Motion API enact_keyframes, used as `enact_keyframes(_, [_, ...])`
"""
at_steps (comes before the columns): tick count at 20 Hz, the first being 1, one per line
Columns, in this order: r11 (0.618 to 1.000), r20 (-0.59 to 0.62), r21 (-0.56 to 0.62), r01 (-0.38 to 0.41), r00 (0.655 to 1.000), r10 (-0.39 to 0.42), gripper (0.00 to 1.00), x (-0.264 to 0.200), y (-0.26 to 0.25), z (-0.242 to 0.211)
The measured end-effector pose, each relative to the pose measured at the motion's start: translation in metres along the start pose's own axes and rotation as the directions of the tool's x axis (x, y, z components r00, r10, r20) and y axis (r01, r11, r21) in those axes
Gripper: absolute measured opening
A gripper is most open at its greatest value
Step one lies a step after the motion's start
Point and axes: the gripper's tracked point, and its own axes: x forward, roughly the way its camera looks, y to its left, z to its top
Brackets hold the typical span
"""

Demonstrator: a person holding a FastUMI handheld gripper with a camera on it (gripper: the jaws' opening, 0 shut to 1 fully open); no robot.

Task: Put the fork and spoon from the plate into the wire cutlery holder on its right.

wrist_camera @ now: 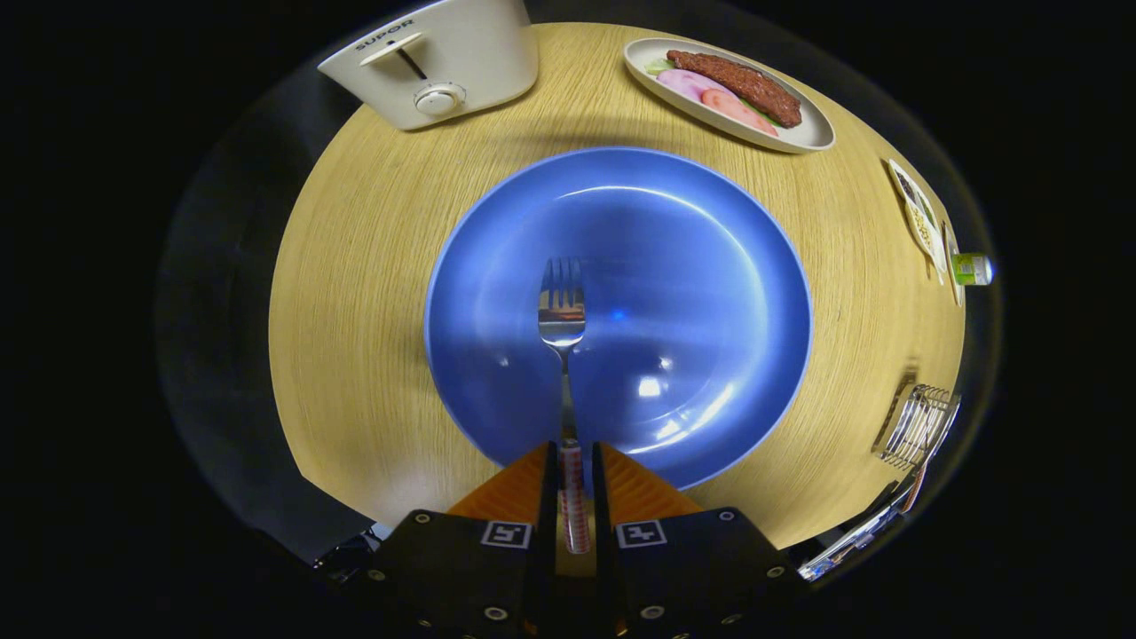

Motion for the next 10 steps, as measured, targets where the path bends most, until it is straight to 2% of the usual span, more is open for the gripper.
enact_keyframes(1, [1.000,0.004,-0.005,0.008,1.000,-0.008,0.16,0.000,-0.001,0.000])
enact_keyframes(4, [0.999,0.013,-0.042,0.018,1.000,-0.018,0.12,0.004,-0.001,0.000])
enact_keyframes(7, [0.998,-0.002,-0.064,-0.018,1.000,0.018,0.07,-0.002,0.000,-0.006])
enact_keyframes(10, [0.996,0.019,-0.057,-0.062,0.998,0.063,0.06,-0.020,-0.006,-0.002])
